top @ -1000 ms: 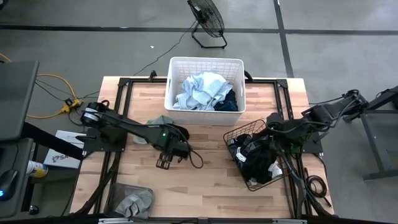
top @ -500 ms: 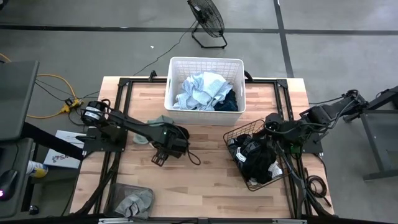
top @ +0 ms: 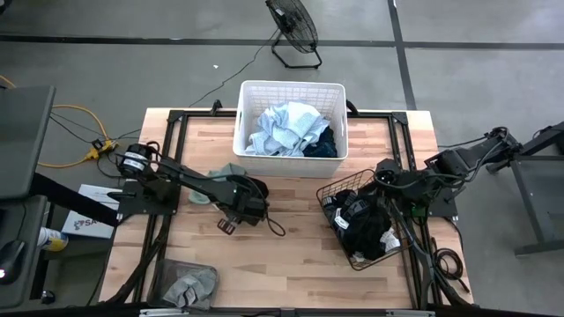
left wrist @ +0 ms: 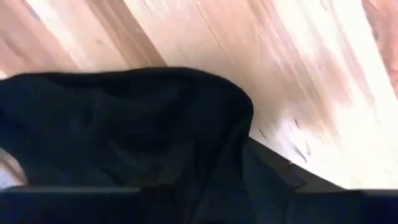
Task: Pick & Place Cloths
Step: Put the black sock into the black bin
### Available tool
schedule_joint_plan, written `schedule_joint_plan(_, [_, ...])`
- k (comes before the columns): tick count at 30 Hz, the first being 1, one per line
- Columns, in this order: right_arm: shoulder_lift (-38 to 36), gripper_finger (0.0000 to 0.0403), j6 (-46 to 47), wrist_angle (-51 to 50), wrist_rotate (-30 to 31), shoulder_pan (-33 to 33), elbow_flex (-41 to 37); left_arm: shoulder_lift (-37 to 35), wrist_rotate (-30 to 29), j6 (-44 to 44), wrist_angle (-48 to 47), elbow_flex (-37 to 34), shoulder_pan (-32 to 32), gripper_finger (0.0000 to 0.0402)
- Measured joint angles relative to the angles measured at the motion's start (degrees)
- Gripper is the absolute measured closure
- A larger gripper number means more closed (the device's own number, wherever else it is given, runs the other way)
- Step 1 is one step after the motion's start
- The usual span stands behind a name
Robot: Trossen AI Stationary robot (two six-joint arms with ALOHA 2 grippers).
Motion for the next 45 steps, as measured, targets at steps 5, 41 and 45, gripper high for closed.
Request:
schedule_joint_plan(5, [0.0,0.0269,0.1,0.02,0.42,0.01,0.0,0.74,2.33,-0.02,0.39,0.05,0.02,0.0365])
schedule_joint_plan(41, [-0.02,0.0269,-0.96,-0.07,0.81,0.02,0.0,0.37,7.87,-36.73,-44.6,46.75,0.0,0.0401])
schedule_joint_plan(45, [-0.02,0.0269,-1.21,-0.07,0.55,0.02,0.0,0.31,11.43,-40.55,-45.94,53.85,0.0,0.0401])
